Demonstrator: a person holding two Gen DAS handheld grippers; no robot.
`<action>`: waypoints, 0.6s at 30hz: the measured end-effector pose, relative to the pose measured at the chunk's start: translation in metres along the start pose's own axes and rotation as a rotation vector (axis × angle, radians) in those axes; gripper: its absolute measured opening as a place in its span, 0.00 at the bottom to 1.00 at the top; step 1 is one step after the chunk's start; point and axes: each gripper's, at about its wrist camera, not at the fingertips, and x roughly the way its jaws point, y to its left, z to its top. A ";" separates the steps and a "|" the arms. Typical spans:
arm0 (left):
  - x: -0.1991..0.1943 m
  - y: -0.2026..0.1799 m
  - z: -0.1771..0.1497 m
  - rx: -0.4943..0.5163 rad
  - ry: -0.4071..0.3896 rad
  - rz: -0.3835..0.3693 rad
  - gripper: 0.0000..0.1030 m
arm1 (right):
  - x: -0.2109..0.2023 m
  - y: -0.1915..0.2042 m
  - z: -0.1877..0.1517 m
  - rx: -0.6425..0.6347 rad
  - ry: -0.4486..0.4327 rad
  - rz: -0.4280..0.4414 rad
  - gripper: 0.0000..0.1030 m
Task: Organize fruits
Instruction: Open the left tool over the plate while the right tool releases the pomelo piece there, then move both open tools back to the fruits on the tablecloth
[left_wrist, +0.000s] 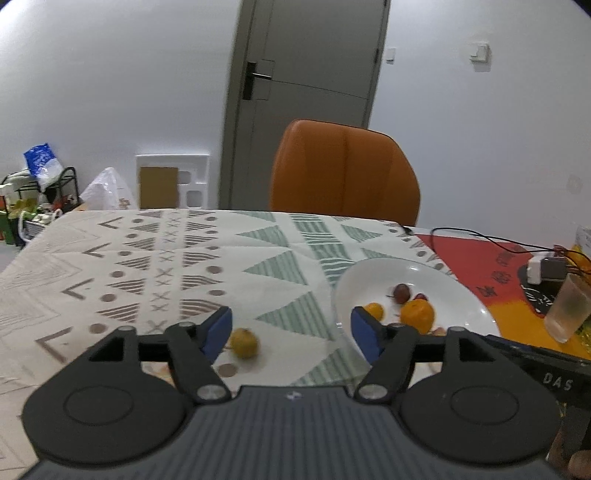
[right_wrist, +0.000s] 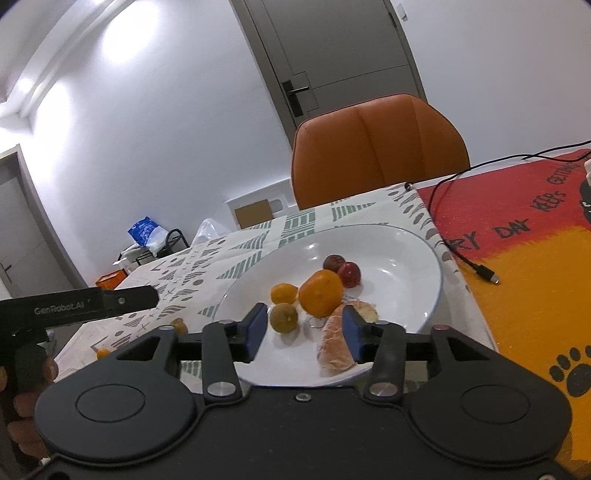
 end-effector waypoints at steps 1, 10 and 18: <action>-0.003 0.004 -0.001 -0.001 -0.004 0.009 0.74 | 0.000 0.001 -0.001 -0.001 0.000 0.002 0.50; -0.021 0.044 -0.007 -0.053 -0.013 0.087 0.77 | 0.002 0.019 -0.005 -0.019 0.021 0.028 0.57; -0.037 0.078 -0.013 -0.093 -0.023 0.151 0.78 | 0.008 0.039 -0.011 -0.042 0.038 0.055 0.62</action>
